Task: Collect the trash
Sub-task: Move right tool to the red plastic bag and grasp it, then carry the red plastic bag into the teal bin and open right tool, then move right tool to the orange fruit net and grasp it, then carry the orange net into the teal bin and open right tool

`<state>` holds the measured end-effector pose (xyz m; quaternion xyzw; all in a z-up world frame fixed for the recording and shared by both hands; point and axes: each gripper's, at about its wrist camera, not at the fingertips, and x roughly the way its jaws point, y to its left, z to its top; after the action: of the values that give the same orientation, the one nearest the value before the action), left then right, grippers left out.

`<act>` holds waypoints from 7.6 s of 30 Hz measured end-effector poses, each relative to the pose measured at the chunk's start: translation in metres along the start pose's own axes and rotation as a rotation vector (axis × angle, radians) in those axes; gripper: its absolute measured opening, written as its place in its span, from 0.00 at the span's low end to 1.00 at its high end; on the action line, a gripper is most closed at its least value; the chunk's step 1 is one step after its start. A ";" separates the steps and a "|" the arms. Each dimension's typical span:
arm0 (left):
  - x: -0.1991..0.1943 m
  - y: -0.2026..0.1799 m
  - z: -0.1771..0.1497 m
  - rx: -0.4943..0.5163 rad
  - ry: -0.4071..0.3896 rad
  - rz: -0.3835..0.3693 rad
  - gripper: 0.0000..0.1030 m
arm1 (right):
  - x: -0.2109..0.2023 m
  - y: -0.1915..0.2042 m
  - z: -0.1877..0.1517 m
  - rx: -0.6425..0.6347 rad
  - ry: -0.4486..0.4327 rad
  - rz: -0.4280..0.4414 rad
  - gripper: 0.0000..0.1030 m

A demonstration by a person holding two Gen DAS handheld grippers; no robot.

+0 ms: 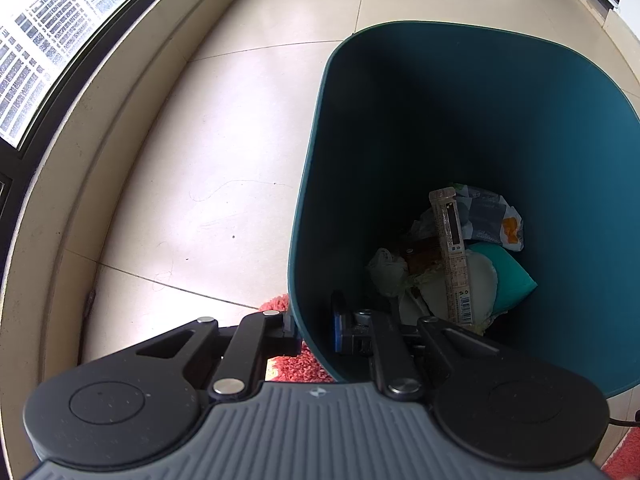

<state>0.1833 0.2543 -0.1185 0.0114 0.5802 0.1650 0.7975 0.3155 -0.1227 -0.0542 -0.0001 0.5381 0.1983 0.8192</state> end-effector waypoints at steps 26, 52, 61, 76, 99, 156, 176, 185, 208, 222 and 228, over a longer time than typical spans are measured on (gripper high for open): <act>0.006 -0.013 0.001 0.054 0.013 0.057 0.16 | 0.189 -0.197 -0.071 0.378 0.249 -0.287 0.88; 0.010 -0.017 0.001 0.047 0.018 0.078 0.17 | 0.169 -0.169 -0.086 0.117 0.291 -0.434 0.44; 0.009 -0.016 0.001 0.036 0.016 0.082 0.17 | 0.085 -0.107 -0.077 -0.037 0.188 -0.367 0.44; 0.007 -0.014 0.000 0.039 0.007 0.072 0.17 | -0.036 0.037 -0.049 -0.301 -0.031 -0.127 0.44; -0.005 0.005 -0.001 0.001 -0.020 -0.009 0.17 | 0.042 0.244 -0.025 -0.717 -0.006 0.118 0.44; 0.000 -0.002 0.005 0.020 0.006 0.027 0.16 | 0.020 0.031 0.002 -0.210 -0.036 0.010 0.81; 0.012 -0.012 0.007 0.042 0.055 0.070 0.17 | 0.185 -0.168 -0.020 0.319 0.128 -0.182 0.93; 0.016 -0.013 0.011 0.033 0.077 0.077 0.17 | 0.246 -0.178 -0.024 0.358 0.184 -0.229 0.79; 0.015 -0.014 0.006 0.034 0.048 0.084 0.18 | 0.130 -0.090 -0.026 0.065 0.109 -0.180 0.09; 0.010 -0.013 0.006 0.031 0.034 0.083 0.18 | 0.003 0.050 -0.021 -0.193 -0.057 0.014 0.09; 0.004 -0.010 0.006 0.022 0.013 0.073 0.18 | -0.017 0.106 -0.014 -0.289 -0.087 0.108 0.09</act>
<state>0.1925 0.2472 -0.1224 0.0403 0.5865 0.1874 0.7869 0.2633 -0.0334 -0.0225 -0.0807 0.4671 0.3171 0.8214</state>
